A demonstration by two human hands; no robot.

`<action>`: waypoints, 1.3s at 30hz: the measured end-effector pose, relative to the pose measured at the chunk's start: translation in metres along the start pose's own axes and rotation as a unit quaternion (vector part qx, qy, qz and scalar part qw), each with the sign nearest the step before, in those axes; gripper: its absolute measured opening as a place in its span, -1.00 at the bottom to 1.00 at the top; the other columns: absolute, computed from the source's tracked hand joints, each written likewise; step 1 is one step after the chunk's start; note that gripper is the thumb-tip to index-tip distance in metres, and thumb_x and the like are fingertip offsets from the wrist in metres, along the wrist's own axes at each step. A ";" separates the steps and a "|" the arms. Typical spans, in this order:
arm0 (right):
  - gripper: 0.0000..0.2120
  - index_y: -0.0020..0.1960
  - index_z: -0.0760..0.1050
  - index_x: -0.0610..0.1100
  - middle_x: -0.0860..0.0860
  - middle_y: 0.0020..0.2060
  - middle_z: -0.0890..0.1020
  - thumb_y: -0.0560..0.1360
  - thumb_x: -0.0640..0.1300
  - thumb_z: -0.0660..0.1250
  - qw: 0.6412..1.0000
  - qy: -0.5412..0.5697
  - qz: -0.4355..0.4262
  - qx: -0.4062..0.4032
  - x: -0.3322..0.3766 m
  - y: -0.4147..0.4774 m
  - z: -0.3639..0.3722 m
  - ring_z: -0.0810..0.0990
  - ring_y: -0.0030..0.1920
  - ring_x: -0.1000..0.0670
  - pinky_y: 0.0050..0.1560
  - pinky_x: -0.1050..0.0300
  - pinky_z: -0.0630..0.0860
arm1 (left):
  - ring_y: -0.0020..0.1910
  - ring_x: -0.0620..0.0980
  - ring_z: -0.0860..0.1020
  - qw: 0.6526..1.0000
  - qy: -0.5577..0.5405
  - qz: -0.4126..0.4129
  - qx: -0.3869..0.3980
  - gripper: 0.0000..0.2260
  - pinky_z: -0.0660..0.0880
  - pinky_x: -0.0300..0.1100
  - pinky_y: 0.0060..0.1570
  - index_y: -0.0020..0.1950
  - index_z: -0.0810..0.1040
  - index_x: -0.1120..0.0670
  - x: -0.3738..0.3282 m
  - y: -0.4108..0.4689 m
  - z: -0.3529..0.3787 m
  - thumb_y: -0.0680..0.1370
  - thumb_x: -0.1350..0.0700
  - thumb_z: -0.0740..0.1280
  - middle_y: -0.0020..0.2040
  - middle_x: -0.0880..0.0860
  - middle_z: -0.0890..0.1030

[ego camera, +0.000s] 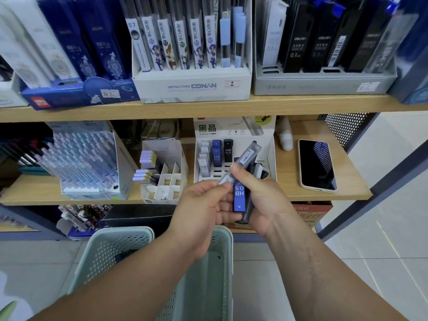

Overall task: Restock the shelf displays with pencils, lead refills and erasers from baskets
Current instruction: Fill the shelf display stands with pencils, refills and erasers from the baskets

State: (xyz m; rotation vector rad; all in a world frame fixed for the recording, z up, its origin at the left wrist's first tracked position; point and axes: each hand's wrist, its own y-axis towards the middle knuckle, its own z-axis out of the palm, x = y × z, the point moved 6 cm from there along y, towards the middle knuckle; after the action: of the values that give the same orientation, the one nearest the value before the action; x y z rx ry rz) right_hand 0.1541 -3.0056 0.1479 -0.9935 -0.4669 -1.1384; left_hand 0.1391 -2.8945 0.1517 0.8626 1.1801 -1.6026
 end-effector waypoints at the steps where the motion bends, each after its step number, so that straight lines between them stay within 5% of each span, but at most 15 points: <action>1: -0.73 -0.11 0.63 -0.23 -0.23 -0.22 0.69 0.27 -0.13 0.57 1.000 -0.001 -0.001 0.008 0.001 0.000 0.001 0.67 -0.32 -0.15 -0.28 -0.04 0.66 | -0.33 0.05 0.62 1.000 -0.015 -0.001 -0.001 -0.85 0.62 -0.11 -0.32 -0.08 0.62 0.23 -0.001 -0.001 0.000 0.61 0.21 0.31 -0.24 0.20 0.65; 10: -0.77 -0.06 0.67 -0.20 -0.24 -0.15 0.72 0.30 -0.21 0.56 1.000 0.000 -0.014 0.013 0.000 0.002 0.001 0.71 -0.20 -0.21 -0.19 -0.13 0.67 | -0.33 0.06 0.62 0.997 -0.028 0.016 -0.064 -0.83 0.59 -0.12 -0.34 0.05 0.59 0.22 -0.006 -0.004 -0.011 0.65 0.16 0.26 -0.18 0.25 0.65; 13: -0.80 -0.01 0.67 -0.22 -0.24 -0.13 0.72 0.38 -0.26 0.54 1.000 0.003 -0.019 -0.013 0.001 0.003 -0.003 0.72 -0.19 -0.21 -0.20 -0.14 0.68 | -0.29 0.07 0.66 0.986 0.040 0.066 -0.146 -0.87 0.61 -0.09 -0.26 -0.02 0.66 0.14 -0.017 -0.002 -0.034 0.63 0.19 0.31 -0.15 0.17 0.72; 18: -0.59 0.19 0.61 -0.27 -0.24 -0.05 0.73 0.36 -0.29 0.56 0.997 0.012 -0.010 -0.070 -0.003 0.006 -0.013 0.74 -0.06 -0.24 -0.18 -0.19 0.68 | -0.31 -0.05 0.68 0.940 0.206 0.172 -0.209 -0.90 0.66 -0.15 -0.17 -0.01 0.71 0.04 -0.048 0.001 -0.071 0.59 0.17 0.39 -0.29 0.01 0.71; 22: -0.57 0.20 0.60 -0.27 -0.25 -0.05 0.73 0.36 -0.29 0.56 0.997 0.014 -0.006 -0.081 -0.003 0.008 -0.015 0.74 -0.06 -0.25 -0.16 -0.23 0.68 | -0.23 0.08 0.69 0.910 0.283 0.231 -0.194 -0.80 0.66 0.08 -0.06 -0.03 0.66 -0.12 -0.061 0.008 -0.083 0.56 0.21 0.41 -0.25 0.03 0.69; 27: -0.57 0.21 0.59 -0.26 -0.21 -0.05 0.74 0.37 -0.28 0.57 0.996 0.008 -0.001 -0.094 -0.004 0.006 -0.017 0.74 -0.07 -0.21 -0.19 -0.16 0.69 | -0.22 0.01 0.65 0.836 0.417 0.322 -0.153 -0.71 0.62 -0.04 -0.06 0.16 0.65 -0.12 -0.069 0.022 -0.075 0.53 0.23 0.41 -0.22 -0.01 0.64; 31: -0.63 0.17 0.62 -0.25 -0.20 -0.06 0.74 0.38 -0.29 0.56 0.996 0.005 -0.011 -0.088 -0.001 0.006 -0.018 0.75 -0.07 -0.20 -0.18 -0.15 0.69 | -0.28 0.00 0.62 0.744 0.519 0.400 -0.133 -0.84 0.60 -0.06 -0.15 -0.03 0.72 0.10 -0.071 0.030 -0.055 0.47 0.31 0.45 -0.24 0.01 0.68; 35: -0.66 0.15 0.63 -0.23 -0.19 -0.06 0.74 0.39 -0.29 0.56 0.996 0.004 -0.016 -0.087 0.001 0.005 -0.018 0.74 -0.06 -0.20 -0.06 -0.23 0.68 | -0.26 0.05 0.64 0.701 0.565 0.418 -0.117 -0.87 0.54 -0.16 -0.11 -0.03 0.72 0.16 -0.072 0.040 -0.048 0.43 0.28 0.52 -0.23 0.06 0.70; 39: -0.65 0.15 0.63 -0.24 -0.20 -0.07 0.74 0.39 -0.29 0.56 0.996 0.004 -0.012 -0.090 0.000 0.008 -0.018 0.75 -0.08 -0.21 -0.14 -0.19 0.69 | -0.15 0.10 0.64 0.645 0.660 0.382 -0.053 -0.76 0.57 -0.08 -0.12 0.09 0.69 0.14 -0.073 0.048 -0.039 0.46 0.10 0.52 -0.14 0.09 0.69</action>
State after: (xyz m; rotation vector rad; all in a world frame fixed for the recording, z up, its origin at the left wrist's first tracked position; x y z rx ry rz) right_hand 0.1579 -3.0200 0.1353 -1.1418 -0.3756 -1.2207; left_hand 0.2080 -2.8422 0.1925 2.2208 1.4116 0.0382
